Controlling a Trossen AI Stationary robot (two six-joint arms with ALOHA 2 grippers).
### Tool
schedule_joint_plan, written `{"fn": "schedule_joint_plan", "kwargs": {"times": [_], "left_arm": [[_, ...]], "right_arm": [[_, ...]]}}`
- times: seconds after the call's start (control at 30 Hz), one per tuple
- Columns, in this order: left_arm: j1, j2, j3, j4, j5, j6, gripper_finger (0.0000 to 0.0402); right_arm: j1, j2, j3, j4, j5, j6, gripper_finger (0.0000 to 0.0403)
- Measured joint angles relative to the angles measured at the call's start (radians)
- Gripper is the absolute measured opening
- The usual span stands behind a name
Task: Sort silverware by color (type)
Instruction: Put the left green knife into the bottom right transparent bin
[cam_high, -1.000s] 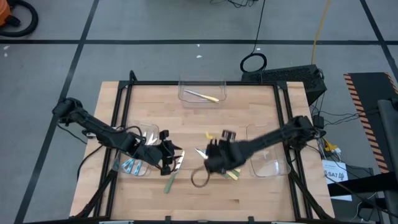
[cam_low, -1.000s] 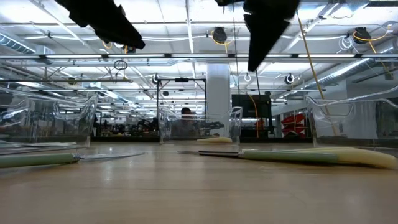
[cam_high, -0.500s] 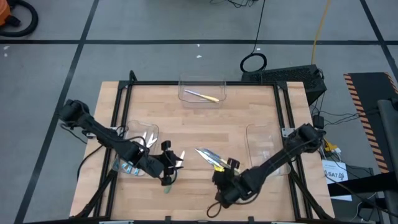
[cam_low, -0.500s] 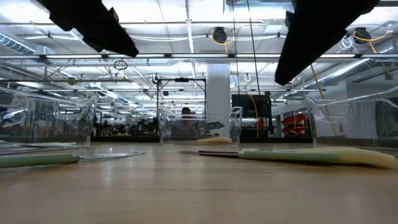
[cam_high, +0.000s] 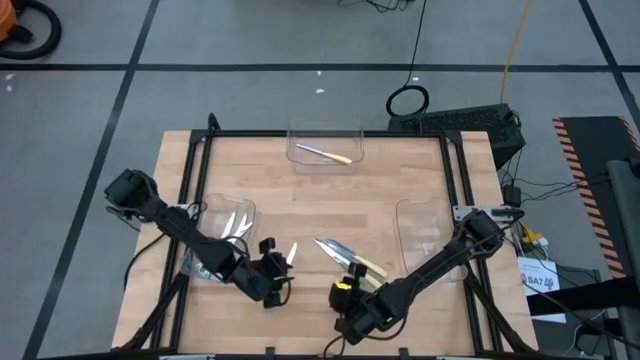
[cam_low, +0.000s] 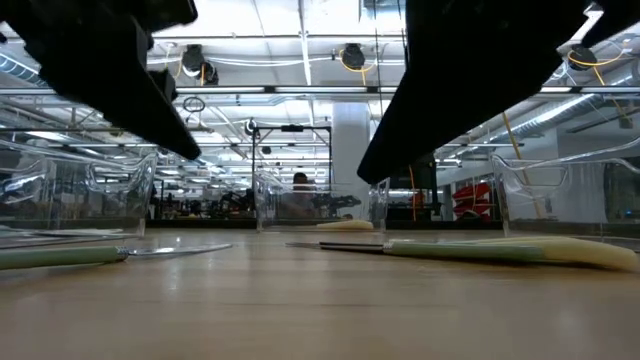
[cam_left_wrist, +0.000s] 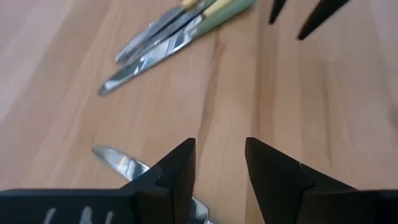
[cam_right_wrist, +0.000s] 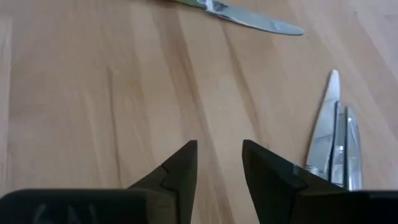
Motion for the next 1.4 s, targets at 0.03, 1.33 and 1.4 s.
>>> {"fn": "schedule_joint_plan", "kwargs": {"times": [0.03,1.33,1.4], "left_arm": [[0.0,0.011,0.0,0.001,0.0,-0.016,0.0157],[-0.052,0.447,0.564,-0.919,0.143,-0.756,0.0243],[-0.052,0.446,0.564,-0.912,0.143,-0.756,0.0243]], "right_arm": [[0.0,0.003,0.0,0.003,-0.004,-0.007,0.0123],[-0.04,0.008,0.001,-0.023,-0.013,-0.315,0.0123],[-0.037,0.008,0.001,-0.023,-0.017,-0.299,0.0123]]}}
